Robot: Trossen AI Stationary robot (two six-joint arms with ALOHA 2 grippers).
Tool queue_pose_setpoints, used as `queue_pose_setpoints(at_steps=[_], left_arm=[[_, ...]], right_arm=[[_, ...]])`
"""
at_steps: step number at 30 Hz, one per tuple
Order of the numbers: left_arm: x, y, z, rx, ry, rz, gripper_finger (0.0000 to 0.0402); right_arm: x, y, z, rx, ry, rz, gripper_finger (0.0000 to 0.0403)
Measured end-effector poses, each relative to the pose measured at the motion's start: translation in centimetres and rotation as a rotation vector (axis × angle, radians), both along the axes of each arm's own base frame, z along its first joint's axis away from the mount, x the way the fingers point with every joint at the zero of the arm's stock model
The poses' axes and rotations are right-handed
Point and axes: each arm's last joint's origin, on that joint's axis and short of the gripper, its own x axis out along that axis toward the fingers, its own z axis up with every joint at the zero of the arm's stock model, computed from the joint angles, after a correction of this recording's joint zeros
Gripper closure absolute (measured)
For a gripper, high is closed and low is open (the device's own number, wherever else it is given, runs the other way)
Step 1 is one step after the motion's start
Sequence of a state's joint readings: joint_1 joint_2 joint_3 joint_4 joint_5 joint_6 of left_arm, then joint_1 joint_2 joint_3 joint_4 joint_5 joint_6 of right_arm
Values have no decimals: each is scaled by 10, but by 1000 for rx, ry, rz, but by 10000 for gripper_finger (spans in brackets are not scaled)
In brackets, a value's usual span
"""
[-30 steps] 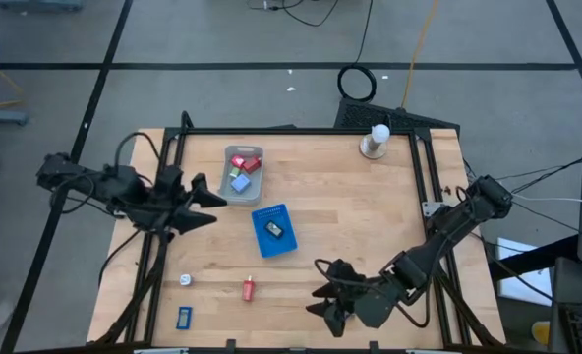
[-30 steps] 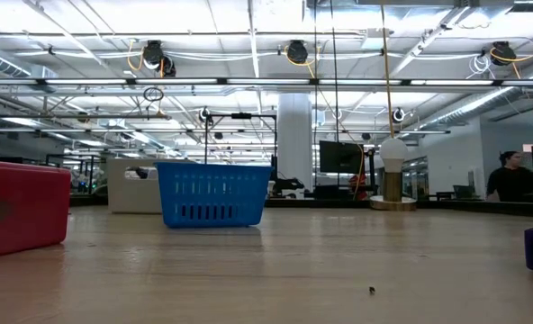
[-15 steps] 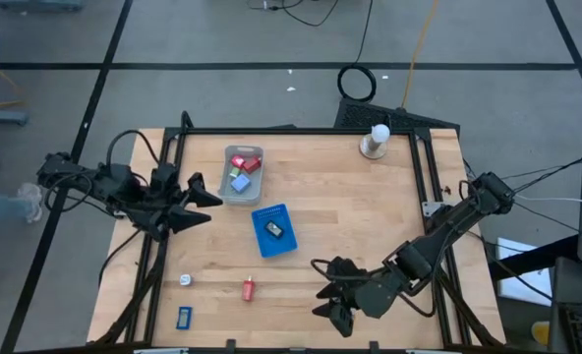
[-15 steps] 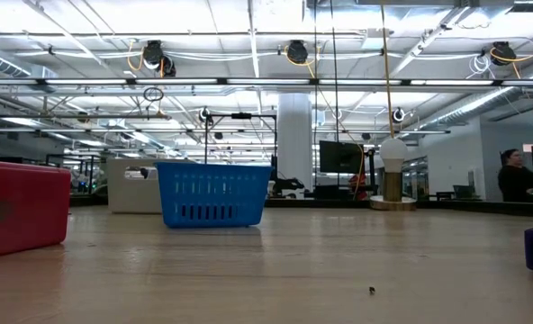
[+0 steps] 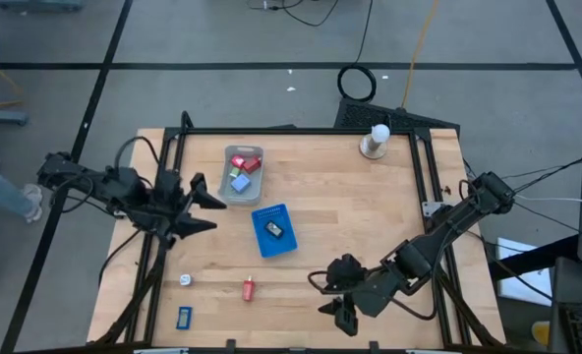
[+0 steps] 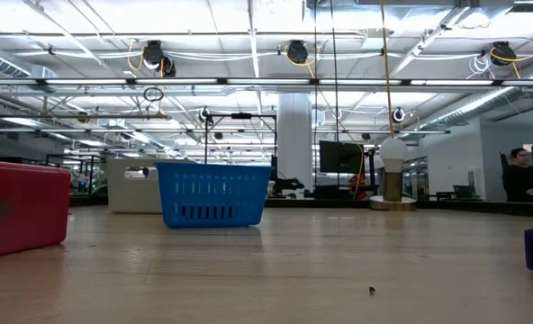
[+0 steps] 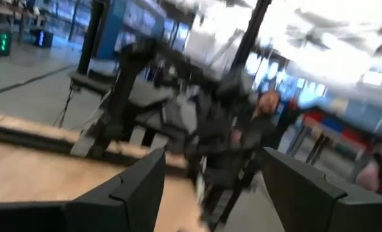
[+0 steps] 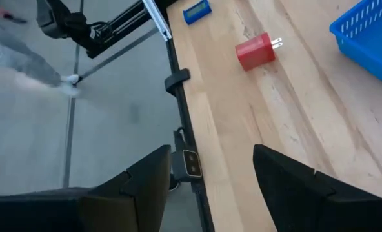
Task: Pick & Place Office items
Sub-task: Put the right blue digital timer into the blue basket
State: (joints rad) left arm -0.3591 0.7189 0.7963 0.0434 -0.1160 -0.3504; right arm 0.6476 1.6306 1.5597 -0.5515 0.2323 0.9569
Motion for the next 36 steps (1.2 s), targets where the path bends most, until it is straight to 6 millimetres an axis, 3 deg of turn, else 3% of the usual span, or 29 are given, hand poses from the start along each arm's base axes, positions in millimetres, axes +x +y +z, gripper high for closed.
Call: queue_pose_setpoints(at_steps=[8,13,23,36], left_arm=[[-1,1,-12,213,82,9,146],[-15,10,-14,277,61,38,146],[-48,26,-78,250,42,83,146],[-61,34,-165,252,54,115,146]], right_arm=[[1,-3,0,-51,-30,-72,190],[3,-8,-1,-71,-35,-122,190],[10,-26,-5,-100,23,-186,190],[16,-55,-22,-163,139,-273,190]])
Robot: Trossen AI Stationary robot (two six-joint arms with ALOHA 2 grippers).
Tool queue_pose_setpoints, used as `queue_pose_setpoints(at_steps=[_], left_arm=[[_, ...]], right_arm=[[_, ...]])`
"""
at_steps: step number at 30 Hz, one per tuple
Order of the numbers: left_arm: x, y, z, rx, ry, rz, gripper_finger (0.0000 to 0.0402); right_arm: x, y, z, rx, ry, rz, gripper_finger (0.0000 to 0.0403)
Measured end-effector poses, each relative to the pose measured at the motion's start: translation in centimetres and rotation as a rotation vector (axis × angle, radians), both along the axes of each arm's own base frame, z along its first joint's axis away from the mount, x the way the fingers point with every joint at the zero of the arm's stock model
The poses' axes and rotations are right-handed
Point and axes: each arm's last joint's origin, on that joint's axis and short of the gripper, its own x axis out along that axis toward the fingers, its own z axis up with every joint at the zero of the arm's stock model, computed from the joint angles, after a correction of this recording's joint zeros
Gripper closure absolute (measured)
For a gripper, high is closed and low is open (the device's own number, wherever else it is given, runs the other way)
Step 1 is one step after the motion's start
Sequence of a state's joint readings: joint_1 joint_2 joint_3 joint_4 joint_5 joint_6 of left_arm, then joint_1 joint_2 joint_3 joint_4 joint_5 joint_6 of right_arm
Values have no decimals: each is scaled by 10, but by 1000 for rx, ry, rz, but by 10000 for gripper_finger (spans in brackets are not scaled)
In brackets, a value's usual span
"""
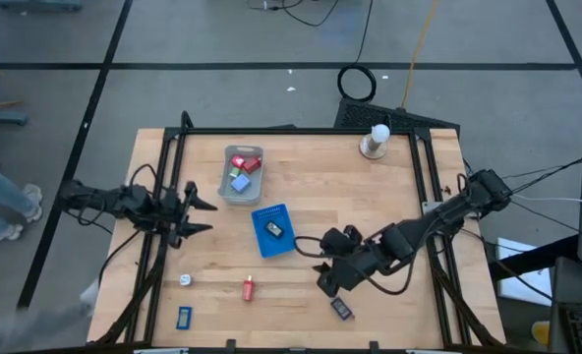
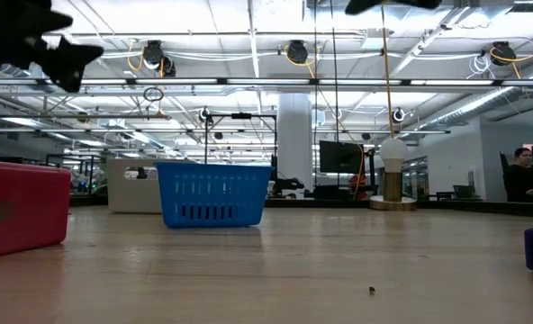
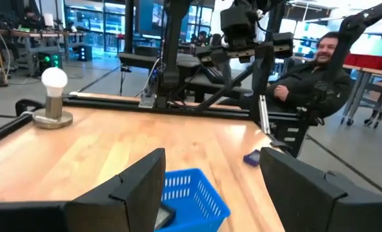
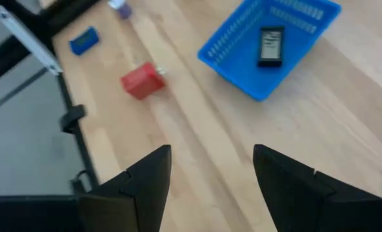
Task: Pick & Place Office items
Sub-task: Put the right blue digital timer into the blue basket
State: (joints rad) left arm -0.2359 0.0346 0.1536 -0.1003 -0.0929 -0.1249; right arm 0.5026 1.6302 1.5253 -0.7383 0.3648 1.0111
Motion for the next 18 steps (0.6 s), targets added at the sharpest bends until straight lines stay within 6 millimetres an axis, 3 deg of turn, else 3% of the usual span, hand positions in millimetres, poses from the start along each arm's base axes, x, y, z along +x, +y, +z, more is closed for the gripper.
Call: queue_pose_setpoints(at_steps=[5,18], left_arm=[[4,1,-20,10,24,4,146],[5,6,-24,21,28,147,146]], right_arm=[[2,-6,-12,10,24,-21,190],[7,-8,-31,108,12,-19,190]])
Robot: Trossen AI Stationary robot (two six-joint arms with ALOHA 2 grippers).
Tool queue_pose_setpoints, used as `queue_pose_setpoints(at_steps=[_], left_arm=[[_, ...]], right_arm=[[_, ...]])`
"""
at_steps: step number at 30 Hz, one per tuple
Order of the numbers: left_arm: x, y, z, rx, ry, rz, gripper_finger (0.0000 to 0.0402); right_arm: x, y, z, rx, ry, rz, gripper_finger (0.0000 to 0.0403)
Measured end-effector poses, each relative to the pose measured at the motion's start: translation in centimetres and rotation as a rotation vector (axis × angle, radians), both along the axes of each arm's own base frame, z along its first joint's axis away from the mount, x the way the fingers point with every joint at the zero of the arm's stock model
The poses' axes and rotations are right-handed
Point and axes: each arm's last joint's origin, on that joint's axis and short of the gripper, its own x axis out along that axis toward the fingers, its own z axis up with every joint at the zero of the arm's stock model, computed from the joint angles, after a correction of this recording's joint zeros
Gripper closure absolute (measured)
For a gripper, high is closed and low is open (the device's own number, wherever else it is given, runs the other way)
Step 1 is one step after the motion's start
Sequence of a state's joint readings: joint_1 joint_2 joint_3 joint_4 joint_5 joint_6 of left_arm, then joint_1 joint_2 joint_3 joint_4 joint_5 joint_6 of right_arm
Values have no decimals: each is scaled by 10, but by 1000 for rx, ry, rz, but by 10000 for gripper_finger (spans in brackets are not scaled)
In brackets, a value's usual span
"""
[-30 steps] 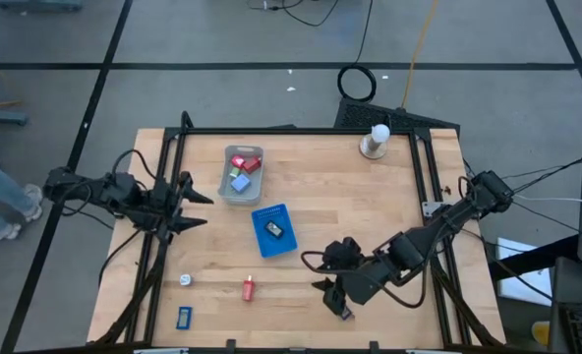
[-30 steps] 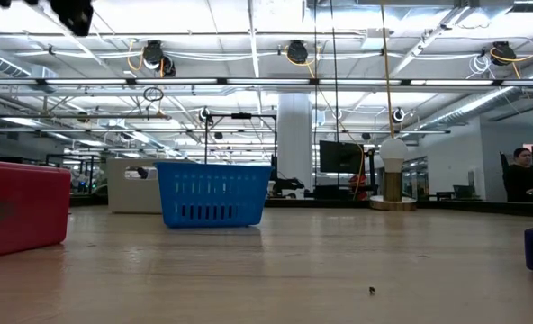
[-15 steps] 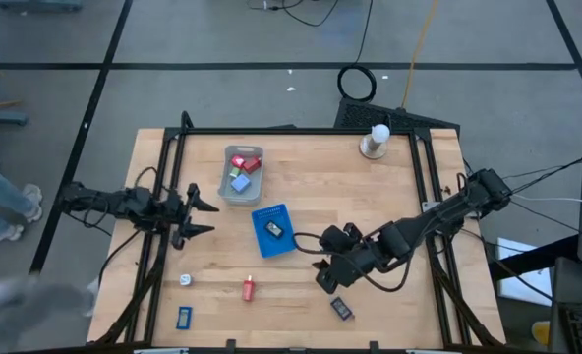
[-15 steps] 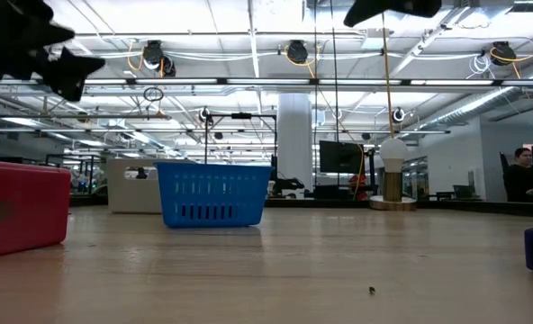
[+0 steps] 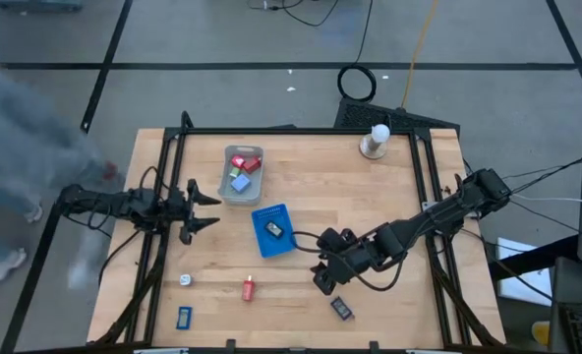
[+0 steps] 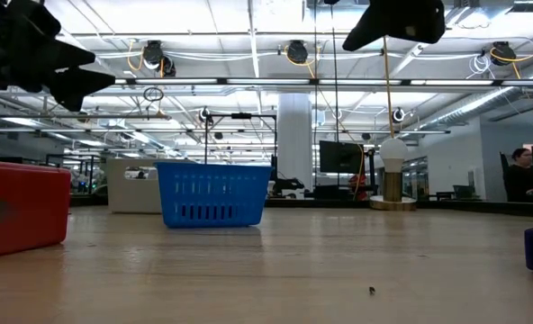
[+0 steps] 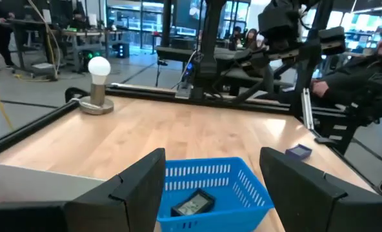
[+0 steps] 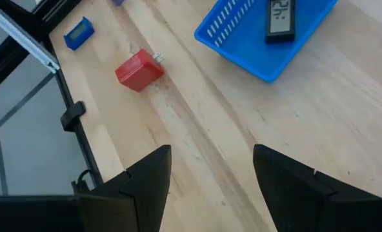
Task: Pick & Place Office items
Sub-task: Put the right blue digital timer into the blue basket
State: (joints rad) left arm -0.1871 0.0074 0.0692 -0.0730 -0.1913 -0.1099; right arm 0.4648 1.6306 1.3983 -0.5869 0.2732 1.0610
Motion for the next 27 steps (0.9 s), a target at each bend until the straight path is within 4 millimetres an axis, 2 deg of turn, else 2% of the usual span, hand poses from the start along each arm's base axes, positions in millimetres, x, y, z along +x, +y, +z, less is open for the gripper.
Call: queue_pose_setpoints(at_steps=[18,27], left_arm=[[0,0,0,0,1,-2,146],[0,0,0,0,2,-3,146]], right_arm=[[-1,2,-1,-21,32,159,190],[1,9,6,-95,-59,291,190]])
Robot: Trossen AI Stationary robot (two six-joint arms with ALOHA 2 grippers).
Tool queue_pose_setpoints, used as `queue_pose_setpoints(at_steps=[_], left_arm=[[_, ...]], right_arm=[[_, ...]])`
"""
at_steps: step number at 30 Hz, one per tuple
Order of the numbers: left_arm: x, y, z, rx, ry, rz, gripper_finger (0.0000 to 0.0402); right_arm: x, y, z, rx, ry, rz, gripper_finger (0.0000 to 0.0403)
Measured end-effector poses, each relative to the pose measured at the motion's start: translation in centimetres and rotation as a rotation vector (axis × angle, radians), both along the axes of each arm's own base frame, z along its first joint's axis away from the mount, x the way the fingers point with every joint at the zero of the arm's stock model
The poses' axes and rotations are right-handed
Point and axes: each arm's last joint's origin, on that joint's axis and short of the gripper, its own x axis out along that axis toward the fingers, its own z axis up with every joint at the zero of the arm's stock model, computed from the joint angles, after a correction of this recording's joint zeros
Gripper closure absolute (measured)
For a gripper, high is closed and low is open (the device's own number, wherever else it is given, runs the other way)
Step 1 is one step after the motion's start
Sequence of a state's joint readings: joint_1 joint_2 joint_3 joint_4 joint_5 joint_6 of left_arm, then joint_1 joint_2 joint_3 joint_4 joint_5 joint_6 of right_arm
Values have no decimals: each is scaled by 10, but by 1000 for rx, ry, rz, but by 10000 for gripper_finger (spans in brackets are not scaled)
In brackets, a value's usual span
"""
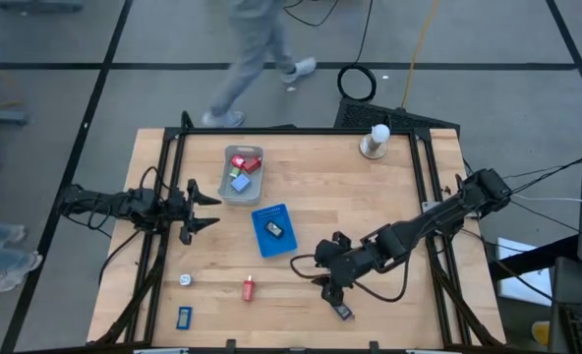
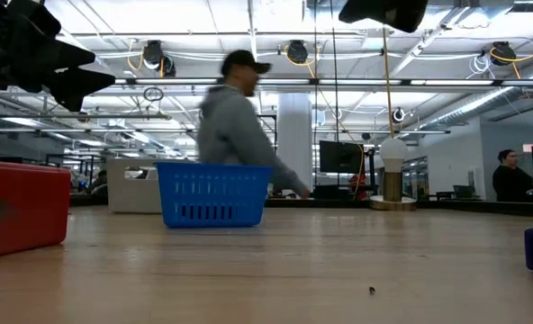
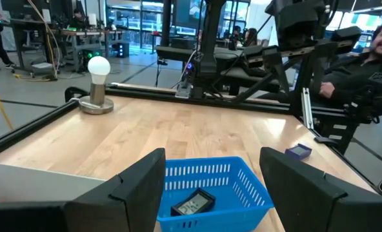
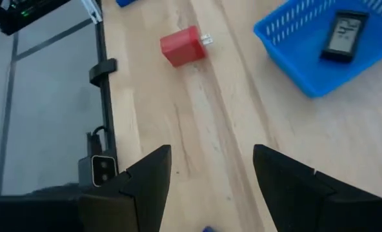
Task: Pick & Place Office items
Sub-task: Put the right blue digital timer into the blue basket
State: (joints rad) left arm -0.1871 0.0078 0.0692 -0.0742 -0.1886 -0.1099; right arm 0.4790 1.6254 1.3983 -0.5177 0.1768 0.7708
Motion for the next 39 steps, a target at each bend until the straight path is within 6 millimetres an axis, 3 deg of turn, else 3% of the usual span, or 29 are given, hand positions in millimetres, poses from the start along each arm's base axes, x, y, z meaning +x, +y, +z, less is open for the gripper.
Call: queue_pose_setpoints(at_steps=[10,16,26,39], left_arm=[[0,0,0,1,1,0,146],[0,0,0,1,2,1,146],[0,0,0,2,2,1,146],[0,0,0,2,2,1,146]], right_arm=[[-20,29,0,-13,232,-244,190],[5,51,3,31,254,-307,190],[34,92,-31,106,481,-372,190],[26,92,-56,115,609,-429,190]])
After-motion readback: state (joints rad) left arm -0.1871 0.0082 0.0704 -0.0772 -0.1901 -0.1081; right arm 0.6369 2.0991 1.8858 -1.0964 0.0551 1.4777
